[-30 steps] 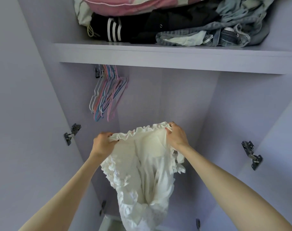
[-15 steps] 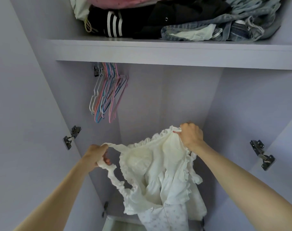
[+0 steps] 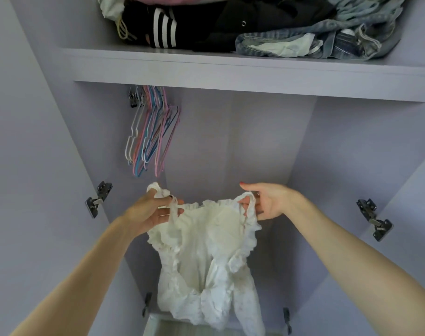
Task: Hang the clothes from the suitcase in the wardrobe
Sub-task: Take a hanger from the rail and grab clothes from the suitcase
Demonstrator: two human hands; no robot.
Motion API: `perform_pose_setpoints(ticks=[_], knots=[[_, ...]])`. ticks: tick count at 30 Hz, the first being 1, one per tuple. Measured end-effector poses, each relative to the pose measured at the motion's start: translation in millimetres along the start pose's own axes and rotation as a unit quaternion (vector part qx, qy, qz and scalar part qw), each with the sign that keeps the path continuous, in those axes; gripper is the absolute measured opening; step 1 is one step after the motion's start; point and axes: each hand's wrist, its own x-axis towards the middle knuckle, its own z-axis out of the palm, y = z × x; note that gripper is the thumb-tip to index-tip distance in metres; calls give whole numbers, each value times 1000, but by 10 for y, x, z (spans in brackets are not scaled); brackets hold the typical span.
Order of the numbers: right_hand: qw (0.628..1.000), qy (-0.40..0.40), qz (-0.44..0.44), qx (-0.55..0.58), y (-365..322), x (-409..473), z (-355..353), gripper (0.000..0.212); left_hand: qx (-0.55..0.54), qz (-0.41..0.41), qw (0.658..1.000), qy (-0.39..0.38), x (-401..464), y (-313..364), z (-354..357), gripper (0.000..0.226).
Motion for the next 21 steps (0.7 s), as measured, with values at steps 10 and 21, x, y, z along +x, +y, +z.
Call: perform_pose_setpoints(ticks=[10,21], knots=[[990,-90,-3,107,-1,114,651,30,-75,38,996,42,-83,5,-355,10],[972,-139,-114,153,-241,169,1653,50,20,20,999,-36,-82,-87,-366,7]])
